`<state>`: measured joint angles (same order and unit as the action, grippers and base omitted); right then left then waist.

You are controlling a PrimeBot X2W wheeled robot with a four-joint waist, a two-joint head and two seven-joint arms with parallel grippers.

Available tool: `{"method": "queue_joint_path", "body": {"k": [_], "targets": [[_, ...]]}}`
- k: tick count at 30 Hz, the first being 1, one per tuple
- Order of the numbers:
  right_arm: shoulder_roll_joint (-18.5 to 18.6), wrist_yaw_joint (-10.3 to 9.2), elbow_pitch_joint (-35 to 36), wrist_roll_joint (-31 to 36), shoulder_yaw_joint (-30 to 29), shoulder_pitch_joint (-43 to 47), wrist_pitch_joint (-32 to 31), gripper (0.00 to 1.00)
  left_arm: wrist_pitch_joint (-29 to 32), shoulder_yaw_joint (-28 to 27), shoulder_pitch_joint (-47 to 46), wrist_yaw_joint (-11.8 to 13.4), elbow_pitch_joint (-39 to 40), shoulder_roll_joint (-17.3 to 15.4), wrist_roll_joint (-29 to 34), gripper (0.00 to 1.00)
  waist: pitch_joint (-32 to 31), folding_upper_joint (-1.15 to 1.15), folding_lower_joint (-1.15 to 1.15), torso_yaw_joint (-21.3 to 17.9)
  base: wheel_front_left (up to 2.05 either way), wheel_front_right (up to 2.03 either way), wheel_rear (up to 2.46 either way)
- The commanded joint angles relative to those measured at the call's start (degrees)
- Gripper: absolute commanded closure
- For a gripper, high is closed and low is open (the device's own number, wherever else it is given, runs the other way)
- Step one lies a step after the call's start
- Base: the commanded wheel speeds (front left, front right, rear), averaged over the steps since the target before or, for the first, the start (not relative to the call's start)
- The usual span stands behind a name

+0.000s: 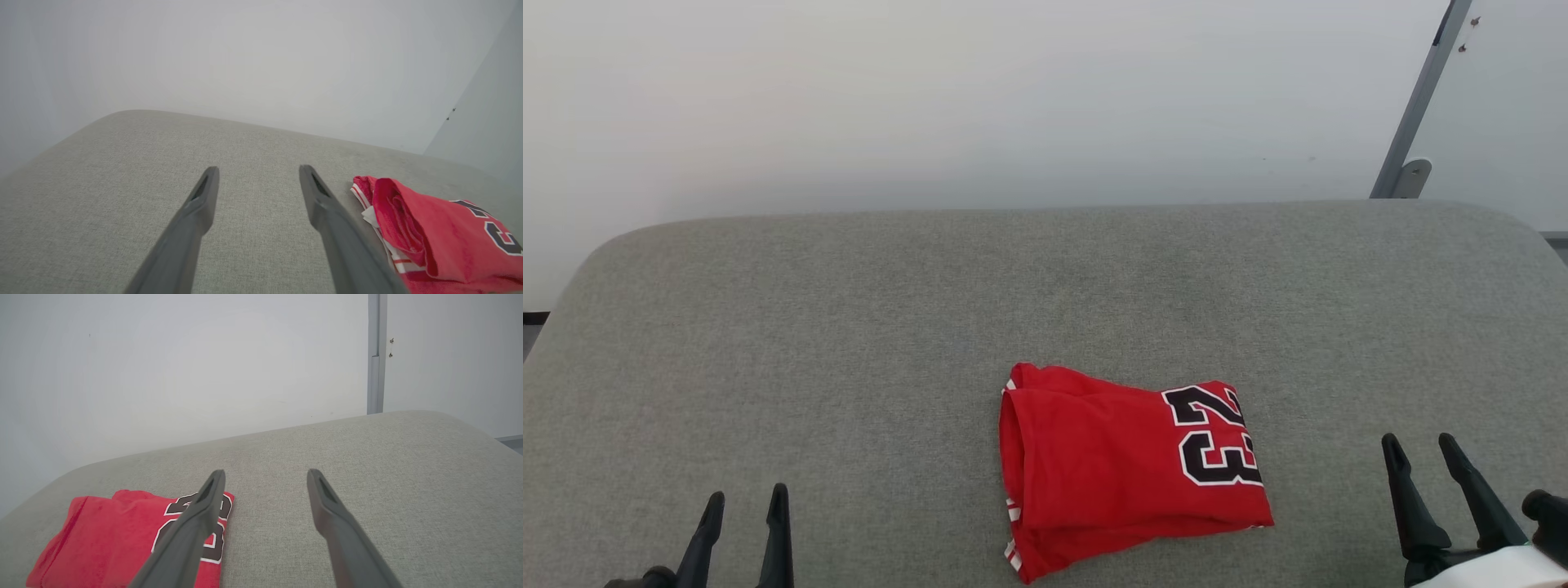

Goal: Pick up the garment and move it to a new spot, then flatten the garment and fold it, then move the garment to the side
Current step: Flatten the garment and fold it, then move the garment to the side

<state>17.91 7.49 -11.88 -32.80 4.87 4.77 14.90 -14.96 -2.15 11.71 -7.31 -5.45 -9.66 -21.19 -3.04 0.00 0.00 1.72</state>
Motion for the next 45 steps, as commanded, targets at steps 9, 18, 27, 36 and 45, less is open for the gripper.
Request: {"method": "queue_joint_path", "body": {"k": [9,18,27,36,45], "targets": [[-0.42,0.01,0.62,0.49,-0.22,0.84,0.30,0.00,-0.29,0.83,-1.73,-0.20,-0.77,-0.15,-0.03,0.00,0.35,0.00,0.00,0.52,0.00,0.00,0.00],[1.20,0.01,0.11,-1.36,3.75,-2.17,-2.39,0.00,-0.30,0.72,-2.63,-0.19,-0.36,-0.71,-0.14,0.00,1.20,0.00,0.00,1.87,0.00,0.00,0.00],[6.72,0.01,-2.75,-9.06,10.59,-11.46,-20.93,0.00,-0.29,1.00,-3.26,-0.19,0.12,-0.43,-1.11,0.00,3.10,0.00,0.00,4.77,0.00,0.00,0.00],[10.55,0.01,-8.24,-10.75,14.67,-18.79,-40.37,0.00,-0.30,3.43,-5.54,-0.19,-0.80,-0.27,-2.72,0.00,6.72,0.00,0.00,9.13,0.00,0.00,0.00],[7.58,0.01,-15.49,-10.49,19.57,-23.22,-53.20,0.00,-0.29,5.36,-8.00,-0.19,-1.51,-0.40,-4.03,0.00,9.54,0.00,0.00,11.74,0.00,0.00,0.00]]}}
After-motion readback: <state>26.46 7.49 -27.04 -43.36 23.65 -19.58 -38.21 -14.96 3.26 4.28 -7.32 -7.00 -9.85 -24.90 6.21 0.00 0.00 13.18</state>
